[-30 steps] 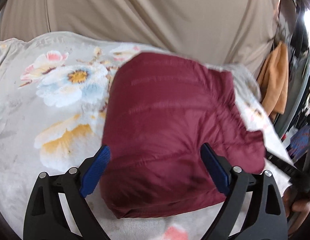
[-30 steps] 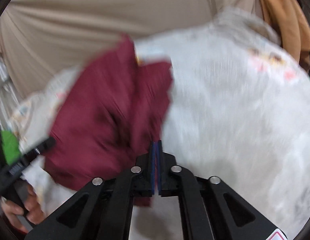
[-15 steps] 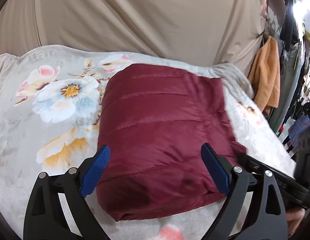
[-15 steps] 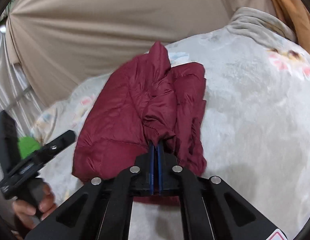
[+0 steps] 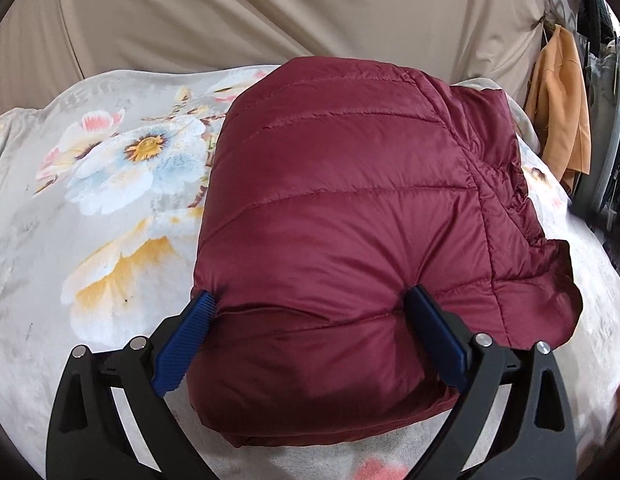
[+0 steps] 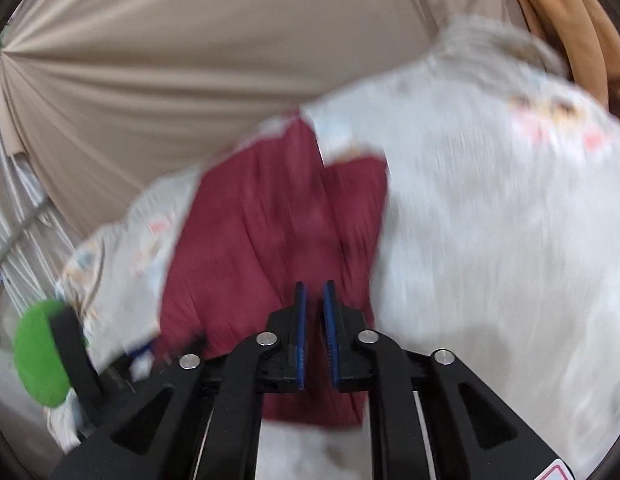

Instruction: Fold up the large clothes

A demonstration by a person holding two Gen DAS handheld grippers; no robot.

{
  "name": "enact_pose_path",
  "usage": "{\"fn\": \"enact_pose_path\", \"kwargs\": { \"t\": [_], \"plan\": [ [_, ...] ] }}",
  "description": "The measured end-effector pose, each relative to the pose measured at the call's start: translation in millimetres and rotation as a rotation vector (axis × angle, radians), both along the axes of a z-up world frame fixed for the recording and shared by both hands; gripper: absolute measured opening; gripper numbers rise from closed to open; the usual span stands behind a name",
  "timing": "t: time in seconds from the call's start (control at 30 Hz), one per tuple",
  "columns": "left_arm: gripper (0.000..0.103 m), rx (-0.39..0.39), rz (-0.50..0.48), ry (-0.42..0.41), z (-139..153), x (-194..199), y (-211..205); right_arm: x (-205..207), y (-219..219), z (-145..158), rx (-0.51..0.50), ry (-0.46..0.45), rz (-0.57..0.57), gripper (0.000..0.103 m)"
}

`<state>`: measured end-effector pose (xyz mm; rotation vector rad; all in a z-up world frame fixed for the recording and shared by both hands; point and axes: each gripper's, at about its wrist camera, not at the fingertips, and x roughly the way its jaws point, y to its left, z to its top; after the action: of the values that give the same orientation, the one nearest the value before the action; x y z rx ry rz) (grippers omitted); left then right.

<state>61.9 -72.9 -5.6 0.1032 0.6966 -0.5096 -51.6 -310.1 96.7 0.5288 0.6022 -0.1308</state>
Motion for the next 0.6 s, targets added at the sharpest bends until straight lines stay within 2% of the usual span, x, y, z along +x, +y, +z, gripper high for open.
{"fn": "enact_pose_path", "kwargs": {
  "t": [0.07, 0.23, 0.3, 0.33, 0.37, 0.43, 0.53, 0.6],
  "plan": [
    [0.095, 0.003, 0.0, -0.005, -0.5, 0.6, 0.3, 22.0, -4.9, 13.3, -0.042, -0.014, -0.013, 0.044],
    [0.095, 0.004, 0.002, -0.002, 0.4, 0.3, -0.8, 90.8, -10.2, 8.9, -0.04, 0.085, -0.079, 0.047],
    [0.095, 0.004, 0.003, -0.001, 0.4, 0.1, -0.5, 103.5, -10.1, 3.0, -0.003, 0.07, -0.079, 0.027],
    [0.095, 0.005, 0.002, -0.001, 0.4, 0.4, -0.4, 108.5, -12.0, 0.8, 0.039, 0.035, -0.071, 0.008],
    [0.095, 0.005, 0.002, 0.0, 0.5, -0.5, -0.4, 113.0, -12.9, 0.0, 0.049, 0.02, -0.074, 0.007],
    [0.096, 0.007, -0.003, 0.001, -0.1, 0.2, -1.0, 123.2, -13.9, -6.0, -0.006, 0.014, -0.102, 0.005],
    [0.098, 0.01, -0.009, -0.004, -0.2, -0.9, -4.2, 145.5, -21.4, -46.1, 0.008, 0.099, -0.101, 0.004],
    [0.098, 0.015, -0.018, -0.014, 0.5, -2.3, -6.8, 151.3, -24.6, -63.9, 0.026, 0.119, -0.1, 0.004]
  ]
}}
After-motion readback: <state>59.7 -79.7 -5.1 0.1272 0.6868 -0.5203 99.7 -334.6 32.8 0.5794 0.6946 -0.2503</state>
